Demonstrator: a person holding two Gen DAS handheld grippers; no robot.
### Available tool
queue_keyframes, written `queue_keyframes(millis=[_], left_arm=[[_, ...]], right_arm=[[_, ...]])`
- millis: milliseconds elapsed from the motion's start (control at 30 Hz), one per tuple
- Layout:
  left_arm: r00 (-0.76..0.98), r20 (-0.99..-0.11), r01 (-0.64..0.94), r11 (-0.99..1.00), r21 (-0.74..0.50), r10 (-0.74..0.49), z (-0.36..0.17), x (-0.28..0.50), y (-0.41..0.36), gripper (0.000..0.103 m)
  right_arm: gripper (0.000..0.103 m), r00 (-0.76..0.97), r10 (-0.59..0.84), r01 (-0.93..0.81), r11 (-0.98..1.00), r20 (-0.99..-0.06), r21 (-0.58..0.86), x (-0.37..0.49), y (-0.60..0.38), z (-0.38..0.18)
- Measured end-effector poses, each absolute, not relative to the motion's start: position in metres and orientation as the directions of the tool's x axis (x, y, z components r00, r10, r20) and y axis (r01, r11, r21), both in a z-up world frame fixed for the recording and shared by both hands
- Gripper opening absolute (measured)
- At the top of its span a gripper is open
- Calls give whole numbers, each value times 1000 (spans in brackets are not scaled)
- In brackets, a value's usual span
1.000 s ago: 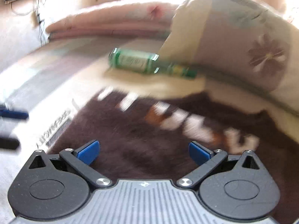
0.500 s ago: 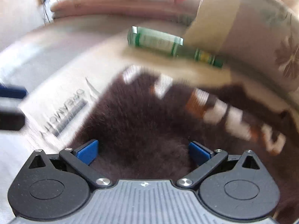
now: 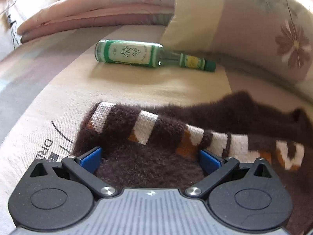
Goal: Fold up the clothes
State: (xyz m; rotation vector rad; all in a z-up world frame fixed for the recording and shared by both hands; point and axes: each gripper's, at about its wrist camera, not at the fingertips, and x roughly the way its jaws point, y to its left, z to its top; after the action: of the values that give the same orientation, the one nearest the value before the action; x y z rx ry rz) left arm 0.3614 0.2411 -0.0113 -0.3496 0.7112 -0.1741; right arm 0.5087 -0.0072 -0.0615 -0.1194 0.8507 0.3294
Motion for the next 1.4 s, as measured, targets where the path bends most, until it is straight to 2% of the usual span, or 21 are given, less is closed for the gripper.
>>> queue_keyframes(millis=[67,233,400,567,667,900,1067,1167,1267,1400], left_arm=[[748,-604,36,926,-377,-275,-11,361,242,96],[753,-599,32,925,-378,-271,-9,360,242,96],[751,-605,19,925,-379,-264,-11,360,245,96],[748,-605,29,925,-380,-272,-10,360,242,96],[751,-598,44,925,-378,-281,-8,360,238,96],[742,-605,65,929,-363,-288,-9,361,229,96],[738,-609,69,931,-359,-290,-10,362,227,96],[736,-611,73,931,-357,-292,-10,363,225,96],[729,-617,82,933,-350,-296,-10,364,220,96],[715,-618,129,930,-343,-327,-9,364,208,96]], right_arm=[[103,589,244,-331,943,-771,46,512,-11,-52],[103,649,251,-319,947,-719,43,501,-9,-33],[103,621,185,-284,959,-762,1,536,14,-58],[103,574,227,-332,943,-787,30,533,5,-43],[103,598,267,-368,929,-755,37,501,-9,-30],[103,606,278,-381,924,-745,34,449,-33,-51],[103,595,291,-393,918,-750,44,450,-37,-36],[103,591,294,-355,931,-751,85,462,-40,-42],[103,610,303,-383,922,-732,61,440,-41,-55],[103,541,401,-457,878,-739,142,431,-59,-38]])
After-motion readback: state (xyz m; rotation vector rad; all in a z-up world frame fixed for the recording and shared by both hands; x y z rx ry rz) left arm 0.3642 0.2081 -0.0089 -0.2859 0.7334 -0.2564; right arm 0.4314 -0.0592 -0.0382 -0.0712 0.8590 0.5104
